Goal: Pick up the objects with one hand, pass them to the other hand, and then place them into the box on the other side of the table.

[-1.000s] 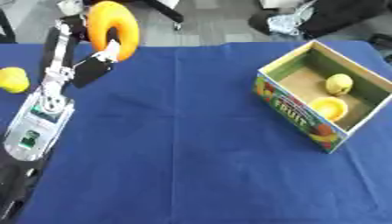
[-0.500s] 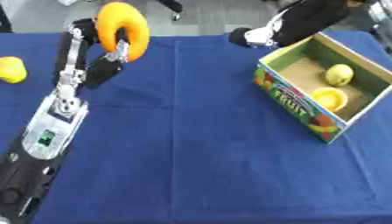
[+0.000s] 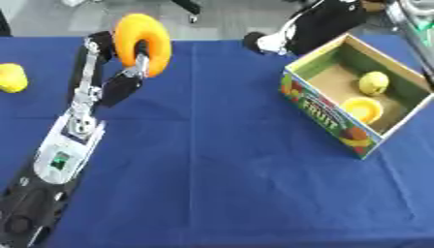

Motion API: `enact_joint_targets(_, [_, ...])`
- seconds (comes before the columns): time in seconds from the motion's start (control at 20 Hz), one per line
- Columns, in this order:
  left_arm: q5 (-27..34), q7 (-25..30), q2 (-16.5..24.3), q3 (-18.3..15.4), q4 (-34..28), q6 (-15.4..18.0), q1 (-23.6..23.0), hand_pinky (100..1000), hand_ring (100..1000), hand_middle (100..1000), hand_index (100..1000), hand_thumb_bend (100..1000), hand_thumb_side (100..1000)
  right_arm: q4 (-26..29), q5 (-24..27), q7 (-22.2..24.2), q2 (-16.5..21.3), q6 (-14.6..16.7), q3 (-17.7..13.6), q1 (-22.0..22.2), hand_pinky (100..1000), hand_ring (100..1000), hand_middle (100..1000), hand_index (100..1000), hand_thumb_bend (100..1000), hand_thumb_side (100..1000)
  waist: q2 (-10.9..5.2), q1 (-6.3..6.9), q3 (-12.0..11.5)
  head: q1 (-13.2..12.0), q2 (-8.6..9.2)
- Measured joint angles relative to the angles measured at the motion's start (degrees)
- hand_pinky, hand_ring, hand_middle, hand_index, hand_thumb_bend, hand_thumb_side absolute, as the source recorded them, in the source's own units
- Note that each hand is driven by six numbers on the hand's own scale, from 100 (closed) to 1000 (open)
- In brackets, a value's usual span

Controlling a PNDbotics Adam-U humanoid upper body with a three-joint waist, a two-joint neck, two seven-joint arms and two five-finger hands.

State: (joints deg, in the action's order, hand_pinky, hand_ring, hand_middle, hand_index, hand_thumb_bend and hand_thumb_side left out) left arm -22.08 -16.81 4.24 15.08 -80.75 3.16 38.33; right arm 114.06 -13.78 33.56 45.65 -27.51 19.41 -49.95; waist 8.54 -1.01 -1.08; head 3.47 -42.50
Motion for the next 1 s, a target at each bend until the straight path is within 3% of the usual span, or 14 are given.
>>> enact_joint_targets(0.55, [-10.06,1.96,-0.13,1.5,-1.52,5.82,0.03,601,487,449,377,100,241,0.0,6.89,-3.2,-0.98,-3.46,1.5,-0.21,706,823,845,873,272,179,0.0,0.0,-0.46,0.83,0.29])
enact_joint_targets(1.0, [-11.97,4.68,-0.15,3.22,-1.61,9.54,0.32,608,491,453,379,100,226,0.0,10.8,-1.49,-1.88,-4.99,3.07,-0.49,700,809,876,870,220,180,0.01,0.0,-1.01,1.73,0.22])
